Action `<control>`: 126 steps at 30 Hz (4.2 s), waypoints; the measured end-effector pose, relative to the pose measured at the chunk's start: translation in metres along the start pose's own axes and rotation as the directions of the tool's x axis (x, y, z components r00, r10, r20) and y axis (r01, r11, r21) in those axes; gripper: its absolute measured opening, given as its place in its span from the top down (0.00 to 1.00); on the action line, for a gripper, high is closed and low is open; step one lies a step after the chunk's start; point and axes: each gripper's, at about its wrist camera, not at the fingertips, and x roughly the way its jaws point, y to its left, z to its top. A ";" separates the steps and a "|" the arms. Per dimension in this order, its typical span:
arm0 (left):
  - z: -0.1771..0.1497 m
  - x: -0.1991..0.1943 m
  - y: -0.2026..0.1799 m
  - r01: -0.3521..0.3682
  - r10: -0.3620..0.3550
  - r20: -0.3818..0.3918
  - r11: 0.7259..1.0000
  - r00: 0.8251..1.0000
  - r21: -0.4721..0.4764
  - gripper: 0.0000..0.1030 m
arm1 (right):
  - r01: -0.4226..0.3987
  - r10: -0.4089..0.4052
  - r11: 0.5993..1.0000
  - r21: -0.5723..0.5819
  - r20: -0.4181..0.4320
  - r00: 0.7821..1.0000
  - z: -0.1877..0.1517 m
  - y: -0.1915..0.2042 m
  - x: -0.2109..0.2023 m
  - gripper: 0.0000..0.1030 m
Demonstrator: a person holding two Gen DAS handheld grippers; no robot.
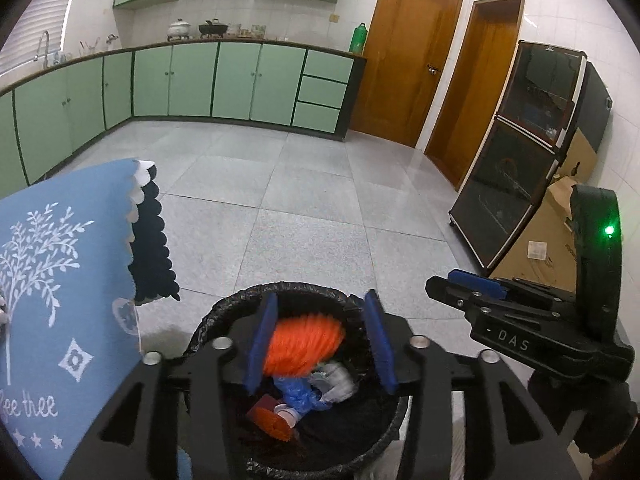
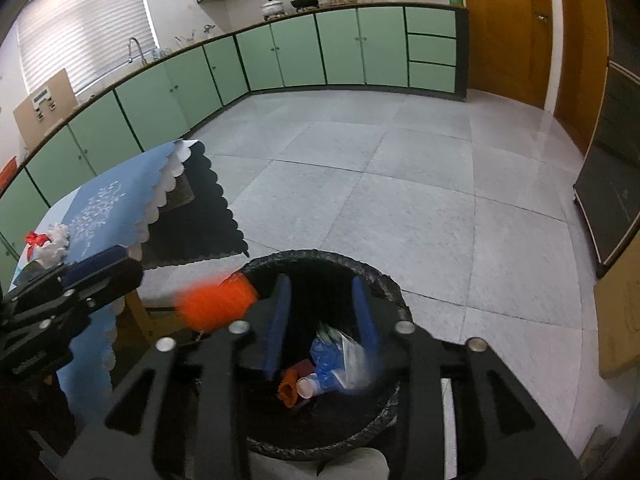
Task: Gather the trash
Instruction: 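Carry net and snack bag over the bin and open both tools to drop them, then move both tools back over the table toward the red paper cup, then close the left tool on the red paper cup and lift it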
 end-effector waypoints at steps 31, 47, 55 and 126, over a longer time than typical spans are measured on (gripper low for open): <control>-0.073 -0.199 0.121 -0.479 0.523 0.110 0.833 0.845 -0.277 0.30 | -0.175 0.191 0.975 -0.137 0.116 0.975 0.001 0.166 -0.059 0.11; -0.092 -0.172 0.151 -0.530 0.562 0.023 0.792 0.827 -0.303 0.24 | -0.208 0.229 0.957 -0.200 0.088 0.970 -0.011 0.204 -0.043 0.11; -0.094 -0.172 0.157 -0.569 0.598 -0.011 0.756 0.801 -0.324 0.24 | -0.219 0.237 0.955 -0.202 0.074 0.969 -0.010 0.206 -0.035 0.11; -0.097 -0.193 0.195 -0.553 0.596 -0.057 0.699 0.801 -0.453 0.49 | -0.239 0.258 0.938 -0.253 0.046 0.965 -0.002 0.244 -0.017 0.11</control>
